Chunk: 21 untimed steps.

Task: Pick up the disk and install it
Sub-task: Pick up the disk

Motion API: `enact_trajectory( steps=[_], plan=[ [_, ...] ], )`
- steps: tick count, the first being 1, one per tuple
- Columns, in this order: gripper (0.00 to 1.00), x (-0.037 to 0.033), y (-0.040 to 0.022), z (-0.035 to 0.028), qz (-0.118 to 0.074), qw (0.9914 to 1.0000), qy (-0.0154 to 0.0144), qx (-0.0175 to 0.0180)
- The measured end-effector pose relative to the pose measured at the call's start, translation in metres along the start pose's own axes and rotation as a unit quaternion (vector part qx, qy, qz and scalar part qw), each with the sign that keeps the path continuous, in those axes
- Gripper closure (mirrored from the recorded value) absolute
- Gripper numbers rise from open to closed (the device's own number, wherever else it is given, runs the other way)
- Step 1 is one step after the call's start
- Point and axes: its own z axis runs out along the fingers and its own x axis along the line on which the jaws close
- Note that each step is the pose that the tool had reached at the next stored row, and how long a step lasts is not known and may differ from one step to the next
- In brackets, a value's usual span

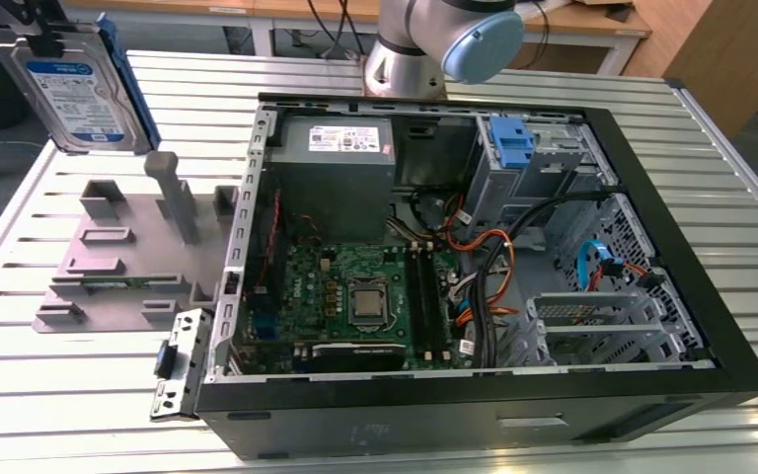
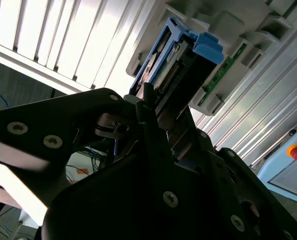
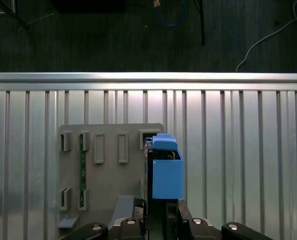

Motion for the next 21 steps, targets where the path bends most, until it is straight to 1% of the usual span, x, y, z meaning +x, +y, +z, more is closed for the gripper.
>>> enact_trajectory(
  steps=[10, 12, 21],
  plan=[
    [0.65, -0.0001, 0.0, -0.0017, 0.0, 1.0, 0.0, 0.0],
    [0.65, -0.0002, 0.0001, -0.0052, 0.0, 1.0, 0.0001, -0.0001],
    [0.65, -0.0002, 0.0001, -0.0057, 0.0, 1.0, 0.0001, -0.0001]
  ],
)
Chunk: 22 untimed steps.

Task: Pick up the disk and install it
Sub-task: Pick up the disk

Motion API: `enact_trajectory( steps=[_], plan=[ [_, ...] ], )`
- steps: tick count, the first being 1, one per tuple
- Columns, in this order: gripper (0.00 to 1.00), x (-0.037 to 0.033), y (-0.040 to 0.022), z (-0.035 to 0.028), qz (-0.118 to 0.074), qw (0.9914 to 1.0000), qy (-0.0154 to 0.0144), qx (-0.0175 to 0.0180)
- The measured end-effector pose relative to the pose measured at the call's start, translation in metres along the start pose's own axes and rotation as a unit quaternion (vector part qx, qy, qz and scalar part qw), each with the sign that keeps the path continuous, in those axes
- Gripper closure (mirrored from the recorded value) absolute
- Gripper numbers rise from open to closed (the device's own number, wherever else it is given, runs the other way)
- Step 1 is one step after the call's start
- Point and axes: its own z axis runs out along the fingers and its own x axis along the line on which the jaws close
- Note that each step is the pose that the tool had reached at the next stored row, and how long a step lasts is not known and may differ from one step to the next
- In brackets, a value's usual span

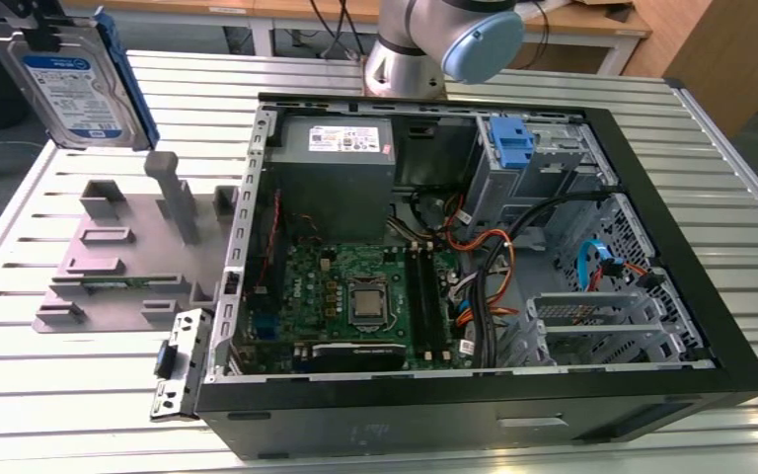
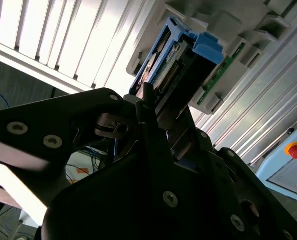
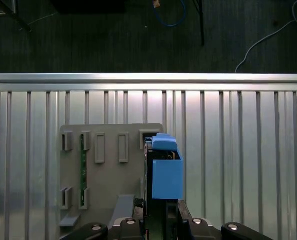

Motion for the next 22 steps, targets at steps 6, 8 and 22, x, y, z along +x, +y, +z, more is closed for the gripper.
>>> enact_trajectory(
  steps=[6, 8, 22],
  plan=[
    [0.65, -0.0003, 0.0002, -0.0082, 0.0, 1.0, 0.0, 0.0],
    [0.65, -0.0005, 0.0003, -0.0145, 0.0, 1.0, 0.0, 0.0],
    [0.65, -0.0017, 0.0011, -0.0519, 0.0, 1.0, 0.0, 0.0004]
  ],
)
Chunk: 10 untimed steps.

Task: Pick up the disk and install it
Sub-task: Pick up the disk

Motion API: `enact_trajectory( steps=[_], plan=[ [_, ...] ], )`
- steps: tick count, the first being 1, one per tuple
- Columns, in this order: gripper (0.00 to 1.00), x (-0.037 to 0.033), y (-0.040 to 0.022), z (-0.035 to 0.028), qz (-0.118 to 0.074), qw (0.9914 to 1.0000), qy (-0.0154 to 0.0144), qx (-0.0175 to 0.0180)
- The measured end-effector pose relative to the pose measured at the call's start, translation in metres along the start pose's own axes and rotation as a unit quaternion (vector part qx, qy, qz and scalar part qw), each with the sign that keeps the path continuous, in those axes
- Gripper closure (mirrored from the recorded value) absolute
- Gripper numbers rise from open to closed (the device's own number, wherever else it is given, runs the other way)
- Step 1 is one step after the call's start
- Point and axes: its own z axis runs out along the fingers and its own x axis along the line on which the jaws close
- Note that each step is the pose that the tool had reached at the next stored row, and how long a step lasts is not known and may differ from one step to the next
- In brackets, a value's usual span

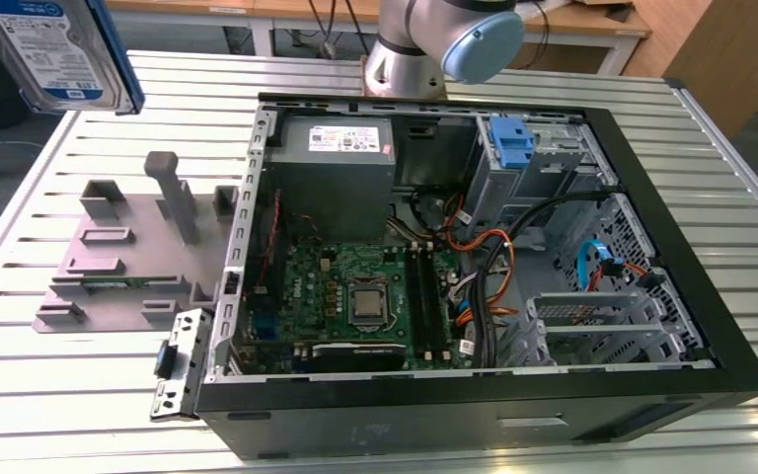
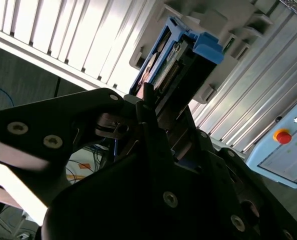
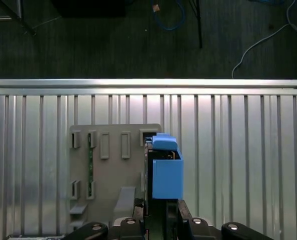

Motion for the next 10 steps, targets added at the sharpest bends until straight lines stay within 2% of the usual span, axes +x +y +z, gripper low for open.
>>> enact_trajectory(
  steps=[10],
  plan=[
    [0.65, -0.0004, 0.0006, -0.0115, 0.0, 1.0, 0.0, 0.001]
  ],
)
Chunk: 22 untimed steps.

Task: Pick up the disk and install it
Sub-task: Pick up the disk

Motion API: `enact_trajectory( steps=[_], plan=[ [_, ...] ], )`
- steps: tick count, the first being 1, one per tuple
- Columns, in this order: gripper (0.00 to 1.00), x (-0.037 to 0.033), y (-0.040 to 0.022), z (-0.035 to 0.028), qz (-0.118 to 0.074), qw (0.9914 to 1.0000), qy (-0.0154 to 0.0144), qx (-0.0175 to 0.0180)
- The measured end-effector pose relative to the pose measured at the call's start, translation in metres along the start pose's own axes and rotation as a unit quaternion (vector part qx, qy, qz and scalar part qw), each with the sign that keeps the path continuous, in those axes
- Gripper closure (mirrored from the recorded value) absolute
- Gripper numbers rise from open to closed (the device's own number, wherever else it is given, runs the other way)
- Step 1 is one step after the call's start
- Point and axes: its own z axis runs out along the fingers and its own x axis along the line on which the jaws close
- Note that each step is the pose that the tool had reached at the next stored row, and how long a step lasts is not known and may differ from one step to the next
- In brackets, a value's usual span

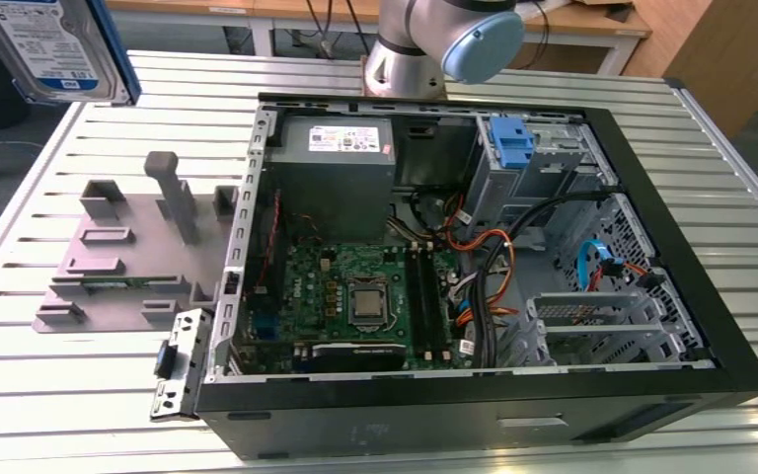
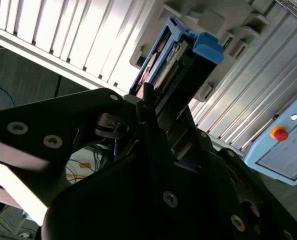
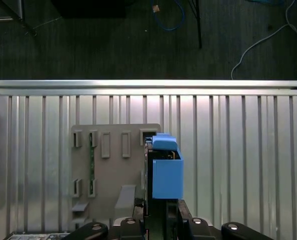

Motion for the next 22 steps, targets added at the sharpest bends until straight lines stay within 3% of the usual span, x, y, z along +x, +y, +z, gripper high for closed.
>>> enact_trajectory(
  steps=[4, 22],
  plan=[
    [0.65, -0.0001, 0.0002, -0.0042, 0.0, 1.0, 0.0, 0.0004],
    [0.65, -0.0002, -0.0007, -0.0052, 0.0, 1.0, 0.0, 0.0006]
  ],
)
